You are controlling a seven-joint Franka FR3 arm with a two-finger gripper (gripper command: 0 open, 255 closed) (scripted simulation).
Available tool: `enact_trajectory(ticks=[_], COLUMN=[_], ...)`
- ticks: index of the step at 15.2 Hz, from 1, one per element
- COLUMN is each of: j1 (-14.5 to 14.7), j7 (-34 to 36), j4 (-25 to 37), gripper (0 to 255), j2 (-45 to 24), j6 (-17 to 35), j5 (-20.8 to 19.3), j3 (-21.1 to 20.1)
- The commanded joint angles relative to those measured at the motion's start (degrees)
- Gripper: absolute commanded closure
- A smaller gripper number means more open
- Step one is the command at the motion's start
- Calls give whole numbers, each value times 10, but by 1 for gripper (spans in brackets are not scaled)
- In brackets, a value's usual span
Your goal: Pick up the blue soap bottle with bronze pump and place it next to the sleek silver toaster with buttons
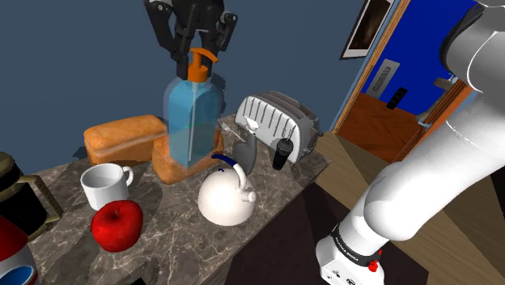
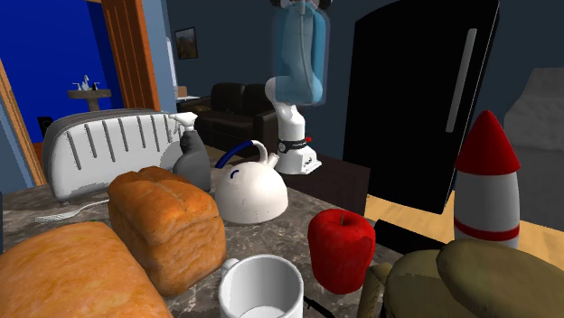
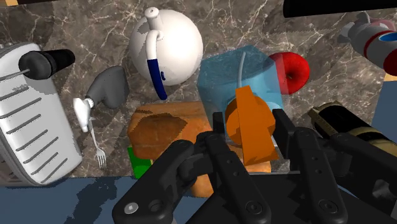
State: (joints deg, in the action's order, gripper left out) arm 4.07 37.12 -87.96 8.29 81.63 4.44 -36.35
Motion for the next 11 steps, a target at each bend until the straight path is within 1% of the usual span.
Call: enact_trajectory(ticks=[1,3,7,11], j1=[1,1,-19,-26], j7=[5,9,-69,-138], j4=[24,47,-35,-100], gripper=[255,255,255,255], j2=[-8,-17,72,140], j6=[-18,-33,-30,-35], j5=[-4,-9,31,47], j3=[-3,-6,53,111])
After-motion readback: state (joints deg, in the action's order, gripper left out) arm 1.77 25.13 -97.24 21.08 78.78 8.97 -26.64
